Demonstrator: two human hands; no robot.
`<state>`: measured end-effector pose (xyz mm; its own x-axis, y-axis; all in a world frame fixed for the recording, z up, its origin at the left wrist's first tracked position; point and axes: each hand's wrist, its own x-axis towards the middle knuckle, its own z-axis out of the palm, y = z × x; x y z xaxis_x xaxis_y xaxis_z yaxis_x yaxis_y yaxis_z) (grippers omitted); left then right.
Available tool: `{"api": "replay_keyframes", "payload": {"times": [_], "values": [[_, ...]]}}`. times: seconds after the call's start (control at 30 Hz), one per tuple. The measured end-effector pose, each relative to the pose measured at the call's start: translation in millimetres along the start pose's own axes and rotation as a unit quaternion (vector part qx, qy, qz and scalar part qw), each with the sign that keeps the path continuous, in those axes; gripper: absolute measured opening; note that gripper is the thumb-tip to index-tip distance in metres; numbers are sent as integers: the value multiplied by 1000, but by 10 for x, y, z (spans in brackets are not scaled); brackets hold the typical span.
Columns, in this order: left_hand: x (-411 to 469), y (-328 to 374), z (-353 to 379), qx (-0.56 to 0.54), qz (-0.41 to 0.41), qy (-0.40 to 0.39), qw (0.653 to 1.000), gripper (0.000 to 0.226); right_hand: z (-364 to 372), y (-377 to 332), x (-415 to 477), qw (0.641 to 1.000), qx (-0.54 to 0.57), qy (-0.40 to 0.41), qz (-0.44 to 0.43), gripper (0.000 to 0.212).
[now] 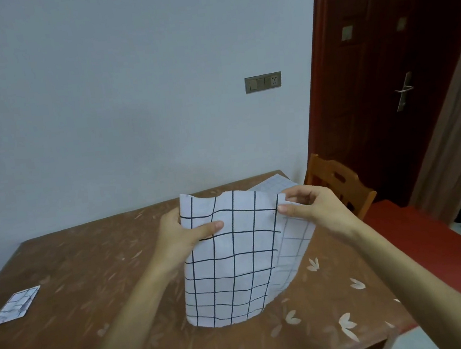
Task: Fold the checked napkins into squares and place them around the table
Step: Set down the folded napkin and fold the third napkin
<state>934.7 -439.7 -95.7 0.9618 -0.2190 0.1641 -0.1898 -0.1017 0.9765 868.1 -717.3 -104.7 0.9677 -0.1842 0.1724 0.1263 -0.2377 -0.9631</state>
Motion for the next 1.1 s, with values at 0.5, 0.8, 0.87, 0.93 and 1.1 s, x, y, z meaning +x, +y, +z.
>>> {"api": "replay_keyframes", "payload": {"times": [0.5,0.8,0.87,0.93,1.1], "values": [[14,130,-40,-49,13,10,999,30,31,-74,3,997,62,26,-28,51],[42,180,-43,18,58,20,998,35,141,44,-28,996,81,36,19,31],[64,165,-83,83,90,35,992,39,140,13,-22,997,66,33,7,35],[90,150,-115,128,116,58,983,45,144,-12,-20,998,59,34,-15,37],[78,144,-111,50,92,41,994,68,172,-12,11,994,70,59,-59,44]]}}
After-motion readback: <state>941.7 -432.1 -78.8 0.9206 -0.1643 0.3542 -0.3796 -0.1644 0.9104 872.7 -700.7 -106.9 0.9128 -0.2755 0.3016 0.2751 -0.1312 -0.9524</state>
